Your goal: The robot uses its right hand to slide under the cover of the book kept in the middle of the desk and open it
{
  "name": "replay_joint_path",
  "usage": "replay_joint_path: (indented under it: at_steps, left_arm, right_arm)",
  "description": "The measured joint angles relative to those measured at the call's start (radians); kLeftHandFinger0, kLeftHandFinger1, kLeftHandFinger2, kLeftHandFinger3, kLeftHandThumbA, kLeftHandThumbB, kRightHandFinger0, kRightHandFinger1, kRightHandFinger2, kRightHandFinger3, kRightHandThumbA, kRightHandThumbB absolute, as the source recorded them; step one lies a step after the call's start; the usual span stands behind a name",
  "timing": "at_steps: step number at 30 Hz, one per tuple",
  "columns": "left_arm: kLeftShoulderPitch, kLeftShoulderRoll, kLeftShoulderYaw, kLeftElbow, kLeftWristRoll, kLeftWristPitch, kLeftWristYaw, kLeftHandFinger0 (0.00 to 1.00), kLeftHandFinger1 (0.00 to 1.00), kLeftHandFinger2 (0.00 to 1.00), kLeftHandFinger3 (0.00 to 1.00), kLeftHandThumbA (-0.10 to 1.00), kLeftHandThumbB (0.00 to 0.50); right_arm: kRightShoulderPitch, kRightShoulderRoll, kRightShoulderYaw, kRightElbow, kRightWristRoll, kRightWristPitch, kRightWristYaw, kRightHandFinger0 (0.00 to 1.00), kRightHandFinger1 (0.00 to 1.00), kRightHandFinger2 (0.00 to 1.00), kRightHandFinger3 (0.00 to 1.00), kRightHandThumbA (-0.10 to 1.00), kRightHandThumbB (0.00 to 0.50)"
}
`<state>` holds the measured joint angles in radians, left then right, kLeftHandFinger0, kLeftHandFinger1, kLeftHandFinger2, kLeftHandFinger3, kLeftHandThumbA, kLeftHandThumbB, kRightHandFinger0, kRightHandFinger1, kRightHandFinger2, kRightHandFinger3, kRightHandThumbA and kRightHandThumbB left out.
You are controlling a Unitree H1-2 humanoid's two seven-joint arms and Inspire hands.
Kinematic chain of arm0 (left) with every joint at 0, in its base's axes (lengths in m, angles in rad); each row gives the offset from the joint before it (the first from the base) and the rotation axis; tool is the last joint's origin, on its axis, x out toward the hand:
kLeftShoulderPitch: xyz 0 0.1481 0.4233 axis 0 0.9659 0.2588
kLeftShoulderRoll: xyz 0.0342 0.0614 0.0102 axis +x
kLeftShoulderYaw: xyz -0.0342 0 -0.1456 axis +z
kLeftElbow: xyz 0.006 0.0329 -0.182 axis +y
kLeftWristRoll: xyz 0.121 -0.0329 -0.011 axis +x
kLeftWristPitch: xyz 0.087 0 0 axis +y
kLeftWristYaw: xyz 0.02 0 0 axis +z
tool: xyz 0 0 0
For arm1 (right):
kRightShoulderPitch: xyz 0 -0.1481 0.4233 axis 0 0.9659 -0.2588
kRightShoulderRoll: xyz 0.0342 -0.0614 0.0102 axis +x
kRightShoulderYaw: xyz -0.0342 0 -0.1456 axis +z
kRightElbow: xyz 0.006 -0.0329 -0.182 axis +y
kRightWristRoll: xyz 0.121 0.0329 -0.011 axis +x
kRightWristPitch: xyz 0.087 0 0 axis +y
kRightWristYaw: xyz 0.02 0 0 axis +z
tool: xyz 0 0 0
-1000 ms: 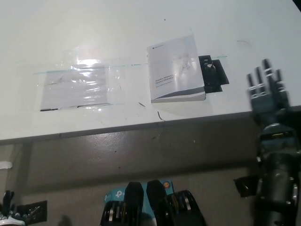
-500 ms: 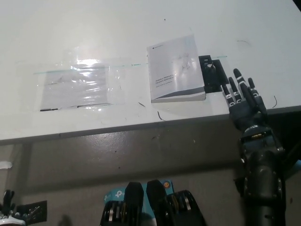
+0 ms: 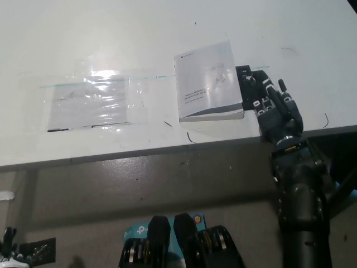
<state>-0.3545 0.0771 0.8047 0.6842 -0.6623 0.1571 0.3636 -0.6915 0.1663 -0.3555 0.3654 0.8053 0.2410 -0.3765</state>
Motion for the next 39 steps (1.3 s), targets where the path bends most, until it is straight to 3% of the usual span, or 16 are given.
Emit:
replay_joint_path:
  at_steps: [6, 10, 14, 16, 17, 19, 21, 26, 36, 39]
  left_arm:
    - [0.0, 0.0, -0.011, 0.0, -0.003, 0.0, -0.001, 1.0, 1.0, 1.0, 1.0, 1.0, 0.0]
    - [0.0, 0.002, -0.013, 0.0, -0.003, 0.001, 0.0, 1.0, 1.0, 1.0, 1.0, 1.0, 0.0]
    - [0.0, 0.002, -0.02, -0.005, -0.003, 0.001, 0.001, 1.0, 1.0, 1.0, 1.0, 1.0, 0.0]
    - [0.0, 0.002, -0.021, -0.005, -0.003, 0.001, 0.001, 1.0, 0.98, 1.0, 1.0, 1.0, 0.0]
    - [0.0, 0.003, -0.021, -0.005, -0.003, 0.001, 0.001, 1.0, 1.0, 1.0, 1.0, 1.0, 0.0]
    - [0.0, 0.003, -0.022, -0.005, -0.003, 0.001, 0.001, 1.0, 1.0, 1.0, 1.0, 1.0, 0.0]
    - [0.0, 0.004, -0.021, -0.005, -0.003, 0.0, 0.002, 1.0, 0.97, 1.0, 1.0, 1.0, 0.0]
    - [0.0, 0.004, -0.02, -0.004, -0.004, 0.0, 0.002, 1.0, 0.98, 1.0, 1.0, 1.0, 0.0]
    - [0.005, 0.004, -0.021, -0.003, -0.004, -0.001, 0.002, 1.0, 1.0, 1.0, 1.0, 1.0, 0.0]
    - [0.005, 0.004, -0.021, -0.003, -0.004, -0.001, 0.002, 1.0, 1.0, 1.0, 1.0, 1.0, 0.0]
  right_arm:
    - [-0.014, 0.008, 0.007, 0.049, -0.017, 0.0, 0.016, 0.69, 0.79, 0.93, 1.0, 0.96, 0.054]
    - [-0.014, 0.011, 0.01, 0.064, -0.03, 0.0, 0.032, 0.64, 0.75, 0.88, 1.0, 0.94, 0.063]
    - [-0.013, 0.016, 0.023, 0.08, -0.048, 0.0, 0.045, 0.61, 0.76, 0.89, 1.0, 0.96, 0.041]
    - [-0.013, 0.019, 0.026, 0.083, -0.053, 0.0, 0.048, 0.62, 0.76, 0.89, 1.0, 0.95, 0.048]
    - [-0.013, 0.02, 0.026, 0.084, -0.056, 0.0, 0.048, 0.71, 0.78, 0.91, 1.0, 0.95, 0.066]
    - [-0.013, 0.02, 0.023, 0.09, -0.058, 0.0, 0.05, 0.72, 0.79, 0.93, 1.0, 0.96, 0.077]
    - [-0.014, 0.016, 0.017, 0.097, -0.061, 0.0, 0.051, 0.66, 0.78, 0.93, 1.0, 0.97, 0.077]
    - [-0.034, -0.006, -0.002, 0.115, -0.069, -0.001, 0.051, 0.67, 0.76, 0.9, 1.0, 0.97, 0.089]
    - [-0.078, -0.056, -0.037, 0.118, -0.07, -0.003, 0.052, 0.56, 0.69, 0.83, 1.0, 0.97, 0.085]
    - [-0.08, -0.059, -0.044, 0.118, -0.07, -0.004, 0.052, 0.59, 0.7, 0.84, 1.0, 0.97, 0.078]
